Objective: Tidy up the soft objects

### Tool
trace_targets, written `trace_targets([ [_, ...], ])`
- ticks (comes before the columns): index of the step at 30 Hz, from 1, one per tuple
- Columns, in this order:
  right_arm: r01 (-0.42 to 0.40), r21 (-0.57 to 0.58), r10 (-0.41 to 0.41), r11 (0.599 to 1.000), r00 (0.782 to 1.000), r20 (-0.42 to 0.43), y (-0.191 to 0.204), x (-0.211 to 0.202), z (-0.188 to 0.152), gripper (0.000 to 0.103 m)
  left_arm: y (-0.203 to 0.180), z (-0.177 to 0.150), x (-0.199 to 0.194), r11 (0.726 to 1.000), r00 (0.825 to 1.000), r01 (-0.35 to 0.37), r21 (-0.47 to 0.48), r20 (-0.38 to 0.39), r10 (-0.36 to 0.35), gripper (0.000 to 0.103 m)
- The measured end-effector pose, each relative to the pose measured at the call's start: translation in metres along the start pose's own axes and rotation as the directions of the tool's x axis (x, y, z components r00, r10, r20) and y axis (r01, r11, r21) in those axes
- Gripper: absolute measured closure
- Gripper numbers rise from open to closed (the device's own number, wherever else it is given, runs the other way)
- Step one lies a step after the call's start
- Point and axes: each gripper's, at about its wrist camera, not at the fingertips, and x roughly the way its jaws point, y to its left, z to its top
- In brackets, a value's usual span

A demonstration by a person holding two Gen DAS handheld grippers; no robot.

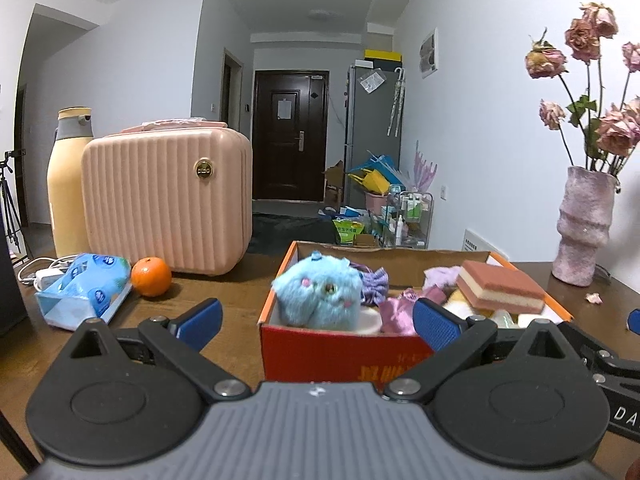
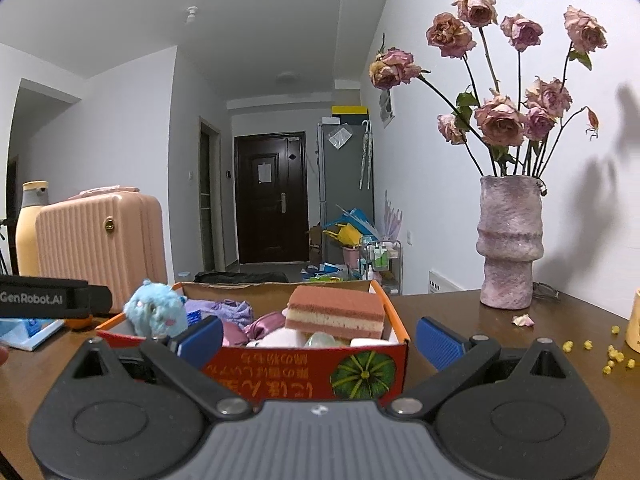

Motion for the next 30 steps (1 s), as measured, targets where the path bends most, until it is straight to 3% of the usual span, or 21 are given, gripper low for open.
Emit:
trace_targets([
  [10, -0.018, 0.008, 0.018, 1.0, 0.999, -0.03, -0.003, -0.053, -0.005, 0.0, 0.004, -0.016, -0.053, 0.999, 0.999, 0.045, 0.018, -0.01, -0.045, 0.0],
  [18, -0.028, 0.002, 0.028, 1.0, 0.997, -0.065, -0.003, -0.095, -0.014, 0.0, 0.004, -0.038, -0.092, 0.994, 0.994, 0.089, 0.055, -0.064, -0.086, 0.0],
  [30, -0.029, -0.009, 0.028, 1.0, 0.994, -0.102, 0.001, -0.17, -0.017, 0.0, 0.012, -0.059, -0.167, 0.986, 0.99, 0.134, 0.099, -0.051, -0.13, 0.0],
])
